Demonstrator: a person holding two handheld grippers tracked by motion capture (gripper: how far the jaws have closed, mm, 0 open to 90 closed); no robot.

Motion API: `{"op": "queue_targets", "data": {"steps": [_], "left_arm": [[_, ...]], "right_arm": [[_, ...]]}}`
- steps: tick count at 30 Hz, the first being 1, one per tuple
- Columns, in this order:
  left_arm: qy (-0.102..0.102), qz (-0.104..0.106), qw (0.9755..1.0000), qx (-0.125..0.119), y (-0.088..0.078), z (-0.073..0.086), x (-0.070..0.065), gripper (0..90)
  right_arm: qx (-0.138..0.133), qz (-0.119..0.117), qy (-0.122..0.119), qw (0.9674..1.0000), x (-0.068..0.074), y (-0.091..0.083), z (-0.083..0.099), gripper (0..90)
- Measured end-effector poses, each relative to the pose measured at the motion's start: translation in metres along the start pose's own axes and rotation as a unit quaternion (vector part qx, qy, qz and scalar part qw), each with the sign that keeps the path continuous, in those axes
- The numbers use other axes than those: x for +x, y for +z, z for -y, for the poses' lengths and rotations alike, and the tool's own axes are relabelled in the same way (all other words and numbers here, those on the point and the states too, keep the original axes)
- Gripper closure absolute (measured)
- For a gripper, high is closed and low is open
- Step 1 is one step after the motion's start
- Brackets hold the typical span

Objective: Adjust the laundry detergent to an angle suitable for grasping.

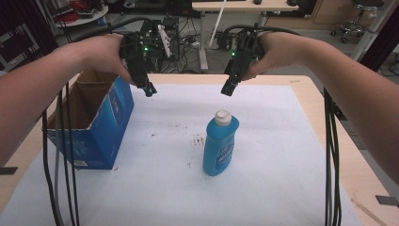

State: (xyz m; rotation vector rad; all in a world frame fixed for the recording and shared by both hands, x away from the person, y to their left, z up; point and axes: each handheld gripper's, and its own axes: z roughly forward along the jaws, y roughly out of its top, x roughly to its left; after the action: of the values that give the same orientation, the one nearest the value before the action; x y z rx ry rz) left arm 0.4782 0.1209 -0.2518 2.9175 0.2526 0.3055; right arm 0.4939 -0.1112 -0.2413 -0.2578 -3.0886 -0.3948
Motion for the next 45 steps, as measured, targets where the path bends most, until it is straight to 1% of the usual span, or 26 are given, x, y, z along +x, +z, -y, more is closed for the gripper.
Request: {"op": "queue_targets", "data": {"steps": [1,2,3,4,7,12,13,16,19,23,24,26,27,30,33,34,35,36,38,39,41,42,43,44,45], "left_arm": [[0.001,0.001,1.0000,0.001,0.000,-0.001,0.000,19.7],[0.003,0.002,1.0000,0.001,-0.001,-0.001,0.000,19.7],[0.003,0.003,1.0000,0.002,-0.001,-0.001,-0.001,19.7],[0.003,0.001,1.0000,0.001,-0.001,-0.002,-0.001,19.7],[0.004,0.000,1.0000,0.000,-0.003,-0.002,-0.001,19.6],[0.004,-0.004,1.0000,0.005,-0.004,-0.001,-0.001,19.7],[0.004,-0.003,1.0000,0.003,-0.004,-0.001,-0.001,19.7],[0.000,-0.004,1.0000,-0.004,-0.005,0.000,-0.002,19.6],[0.002,-0.002,1.0000,0.001,-0.007,0.001,-0.002,19.7],[0.001,-0.002,1.0000,-0.008,-0.010,0.001,-0.004,19.6],[-0.002,-0.002,0.9999,-0.010,-0.011,0.001,-0.005,19.6],[0.000,-0.001,1.0000,-0.009,-0.013,0.001,-0.005,19.6],[-0.002,-0.001,0.9999,-0.013,-0.014,0.002,-0.007,19.6],[-0.008,0.001,0.9999,-0.014,-0.019,0.003,-0.010,19.6],[-0.007,0.005,0.9997,-0.022,-0.025,0.004,-0.016,19.6],[-0.007,0.005,0.9997,-0.022,-0.025,0.004,-0.016,19.6],[-0.009,0.005,0.9997,-0.024,-0.028,0.003,-0.019,19.6],[-0.008,0.002,0.9997,-0.024,-0.031,0.003,-0.022,19.6],[-0.006,0.002,0.9996,-0.028,-0.035,0.002,-0.027,19.6],[-0.006,0.002,0.9996,-0.028,-0.035,0.002,-0.027,19.6],[-0.012,0.008,0.9992,-0.036,-0.039,0.000,-0.034,19.6],[-0.019,0.011,0.9987,-0.045,-0.040,0.000,-0.038,19.6],[-0.019,0.011,0.9987,-0.045,-0.040,0.000,-0.038,19.6],[-0.018,0.014,0.9984,-0.052,-0.042,-0.002,-0.044,19.6],[-0.017,0.014,0.9983,-0.054,-0.043,-0.002,-0.046,19.6]], "right_arm": [[0.002,0.004,-0.001,1.0000,0.000,0.000,0.001,13.5],[0.000,0.002,0.003,1.0000,0.000,0.000,0.001,13.5],[0.003,0.004,0.001,1.0000,-0.001,-0.001,0.002,13.5],[0.001,0.004,0.006,1.0000,0.000,-0.001,0.002,13.5],[-0.002,0.005,0.000,1.0000,-0.001,-0.002,0.002,13.5],[0.000,0.004,0.001,1.0000,-0.001,0.000,0.001,13.5],[0.001,0.004,-0.001,1.0000,-0.001,0.000,0.001,13.5],[-0.003,0.004,0.004,1.0000,-0.002,-0.001,0.002,13.5],[-0.003,0.005,0.001,1.0000,-0.002,-0.001,0.003,13.5],[-0.003,0.004,0.005,1.0000,-0.002,-0.001,0.002,13.5],[-0.001,0.004,0.002,1.0000,-0.002,-0.001,0.002,13.5],[-0.001,0.006,0.000,1.0000,-0.002,-0.001,0.002,13.5],[-0.005,0.005,0.001,1.0000,-0.002,-0.001,0.001,13.5],[-0.004,0.008,0.003,1.0000,-0.001,-0.003,0.001,13.5],[-0.003,0.010,-0.002,0.9999,-0.001,-0.003,0.002,13.5],[-0.003,0.010,-0.002,0.9999,-0.001,-0.003,0.002,13.5],[-0.004,0.010,-0.002,0.9999,-0.001,-0.002,0.002,13.5],[-0.006,0.012,-0.004,0.9999,-0.002,-0.002,0.002,13.5],[-0.003,0.014,-0.001,0.9999,-0.001,-0.003,0.002,13.5],[-0.003,0.014,0.000,0.9999,-0.001,-0.004,0.002,13.5],[-0.006,0.013,0.002,0.9999,0.000,-0.003,0.001,13.5],[-0.006,0.013,0.001,0.9999,0.000,-0.003,0.001,13.5],[-0.006,0.013,0.001,0.9999,0.000,-0.003,0.001,13.5],[-0.003,0.012,0.000,0.9999,0.001,-0.003,0.001,13.5],[-0.002,0.013,0.000,0.9999,0.001,-0.003,0.001,13.5]]}}
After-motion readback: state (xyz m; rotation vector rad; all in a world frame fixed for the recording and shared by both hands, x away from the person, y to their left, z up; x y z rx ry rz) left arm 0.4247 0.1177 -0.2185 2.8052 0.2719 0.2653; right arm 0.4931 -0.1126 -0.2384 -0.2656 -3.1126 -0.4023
